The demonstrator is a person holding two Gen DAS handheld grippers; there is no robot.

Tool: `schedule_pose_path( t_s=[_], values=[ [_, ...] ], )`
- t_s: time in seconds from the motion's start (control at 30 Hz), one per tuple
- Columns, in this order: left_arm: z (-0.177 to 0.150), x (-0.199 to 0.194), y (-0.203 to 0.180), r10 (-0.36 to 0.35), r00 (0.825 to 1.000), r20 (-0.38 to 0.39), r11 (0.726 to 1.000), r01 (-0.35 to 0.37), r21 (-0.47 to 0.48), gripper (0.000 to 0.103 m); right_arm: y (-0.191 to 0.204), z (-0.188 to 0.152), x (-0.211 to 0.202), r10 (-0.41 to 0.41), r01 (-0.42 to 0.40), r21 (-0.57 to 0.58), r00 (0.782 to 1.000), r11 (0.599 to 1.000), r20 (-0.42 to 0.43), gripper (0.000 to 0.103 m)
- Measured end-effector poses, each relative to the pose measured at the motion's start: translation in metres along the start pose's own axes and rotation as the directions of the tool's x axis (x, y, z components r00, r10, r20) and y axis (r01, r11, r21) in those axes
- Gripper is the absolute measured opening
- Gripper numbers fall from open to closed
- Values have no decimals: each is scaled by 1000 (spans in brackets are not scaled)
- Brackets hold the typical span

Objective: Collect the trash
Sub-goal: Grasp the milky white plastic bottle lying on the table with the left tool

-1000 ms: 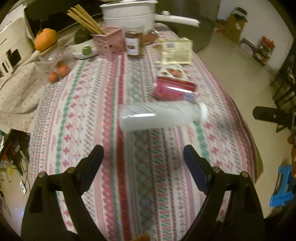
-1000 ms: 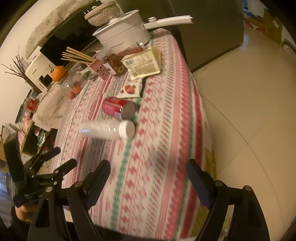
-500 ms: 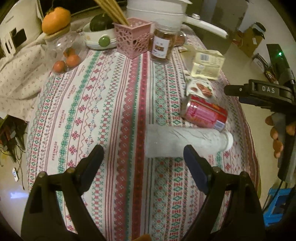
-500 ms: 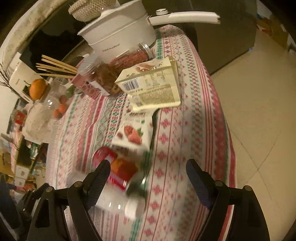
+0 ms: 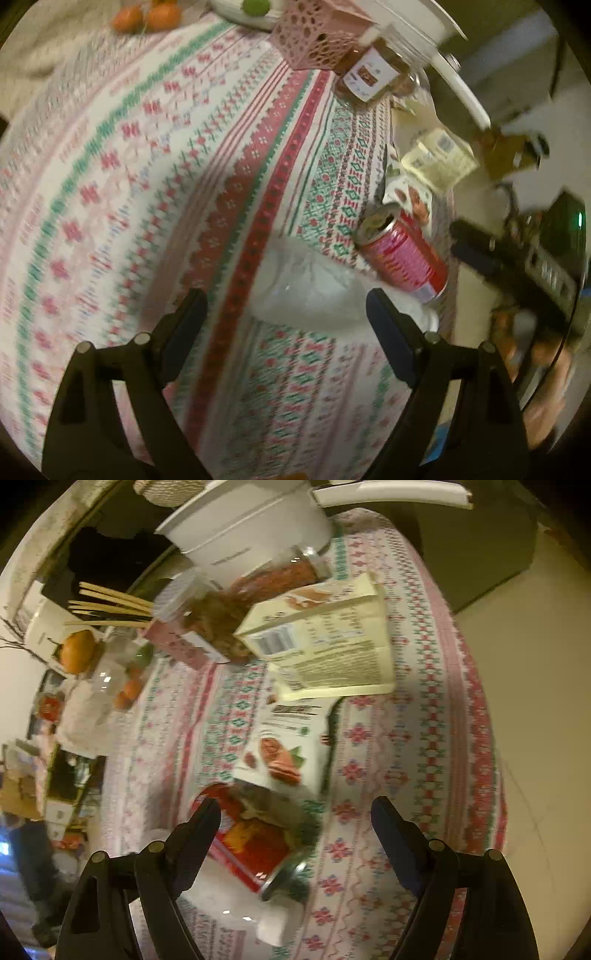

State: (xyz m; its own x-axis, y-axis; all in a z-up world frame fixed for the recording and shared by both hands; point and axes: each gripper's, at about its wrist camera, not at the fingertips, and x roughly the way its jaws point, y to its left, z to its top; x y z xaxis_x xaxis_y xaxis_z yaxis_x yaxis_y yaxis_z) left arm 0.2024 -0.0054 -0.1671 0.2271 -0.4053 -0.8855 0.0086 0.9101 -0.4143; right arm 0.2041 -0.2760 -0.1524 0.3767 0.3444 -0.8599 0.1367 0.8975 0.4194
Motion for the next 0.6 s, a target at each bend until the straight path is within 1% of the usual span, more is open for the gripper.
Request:
schedule_pose_path(
  t_s=[0.03,0.13,0.17,0.23,0.3,0.33,0.37,0.4,0.43,0.47,0.53,0.57,0.6],
  values=[
    [0,5,3,-14,1000,2,999,14,-48,88,1,-2,2,16,-16,-4,1000,1000,-12,82],
    [0,15,11,-47,999,15,986,49,-160,86,4,-5,6,14,-15,-5,999,1000,-36,75],
    [0,14,11,-41,998,38,983,47,-179,85,5,-6,7,14,-14,-4,999,1000,-38,75],
    [0,14,6,-21,999,50,982,30,-185,78,4,-8,9,25,-25,4,998,1000,-50,72],
    [-2,16,3,-7,998,66,980,20,-199,75,2,-11,10,36,-36,10,997,999,-63,71],
    [-4,17,0,13,998,69,979,1,-202,75,2,-12,11,42,-41,12,997,999,-71,71],
    [-4,18,-2,26,997,75,980,-11,-199,72,1,-14,11,46,-45,13,996,999,-76,71],
    [-6,19,-5,41,996,79,980,-25,-196,66,2,-16,13,48,-47,12,996,999,-81,71],
    [-8,20,-8,52,995,90,982,-34,-186,62,2,-17,13,48,-48,10,995,999,-84,71],
    [-6,23,-10,37,995,91,984,-20,-179,56,3,-17,14,48,-47,8,995,999,-87,71],
    [-5,23,-12,47,993,107,985,-28,-169,45,4,-18,15,42,-42,1,995,999,-95,71],
    [-3,20,-13,55,992,116,987,-36,-159,31,4,-17,15,38,-39,-1,995,999,-96,71],
    [-2,16,-14,62,990,125,988,-44,-146,22,6,-17,14,33,-34,-7,995,999,-94,71]
  ],
)
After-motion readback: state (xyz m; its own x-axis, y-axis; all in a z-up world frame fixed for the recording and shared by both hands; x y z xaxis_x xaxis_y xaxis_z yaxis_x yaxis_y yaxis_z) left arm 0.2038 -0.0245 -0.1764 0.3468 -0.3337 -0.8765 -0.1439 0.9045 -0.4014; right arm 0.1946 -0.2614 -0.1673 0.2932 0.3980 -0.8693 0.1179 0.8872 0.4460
